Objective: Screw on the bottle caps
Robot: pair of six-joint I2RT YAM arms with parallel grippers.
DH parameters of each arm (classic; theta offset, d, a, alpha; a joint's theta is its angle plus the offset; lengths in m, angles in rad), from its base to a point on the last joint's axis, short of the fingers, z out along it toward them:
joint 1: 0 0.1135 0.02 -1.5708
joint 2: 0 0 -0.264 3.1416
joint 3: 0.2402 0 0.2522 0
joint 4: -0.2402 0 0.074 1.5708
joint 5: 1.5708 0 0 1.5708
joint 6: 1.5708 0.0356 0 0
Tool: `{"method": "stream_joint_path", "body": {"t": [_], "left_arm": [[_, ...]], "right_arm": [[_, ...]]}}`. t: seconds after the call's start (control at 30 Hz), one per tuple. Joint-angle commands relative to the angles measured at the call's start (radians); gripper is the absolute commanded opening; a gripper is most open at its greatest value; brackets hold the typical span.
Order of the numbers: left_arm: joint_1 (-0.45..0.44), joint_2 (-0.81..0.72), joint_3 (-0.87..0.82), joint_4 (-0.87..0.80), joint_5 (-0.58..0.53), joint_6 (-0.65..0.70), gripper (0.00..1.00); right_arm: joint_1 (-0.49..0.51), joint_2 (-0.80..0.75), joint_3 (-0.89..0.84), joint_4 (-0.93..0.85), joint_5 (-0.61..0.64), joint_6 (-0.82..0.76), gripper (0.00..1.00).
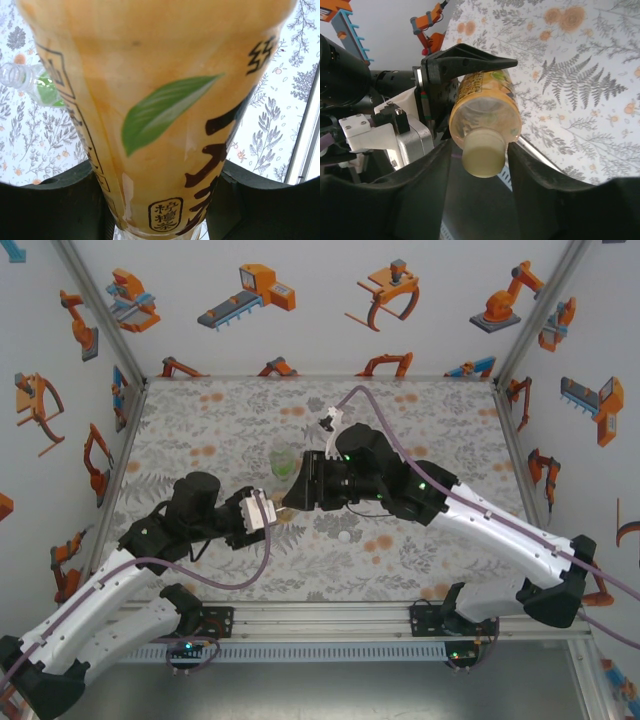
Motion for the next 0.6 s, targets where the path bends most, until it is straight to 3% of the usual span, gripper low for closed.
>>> {"method": "stream_joint_path", "body": {"t": [0.0, 0.57], "left_arm": [[-0.003, -0.008, 0.015, 0.062, 0.023, -0.010, 0.00], [-0.003, -0.010, 0.015, 0.062, 0.022, -0.010, 0.00]], "right_arm": [[0.009, 0.032, 0.016, 0.020, -0.041, 0.017, 0.51], [0.010, 0.016, -0.010, 0.025, -0.008, 0.011, 0.29]]}}
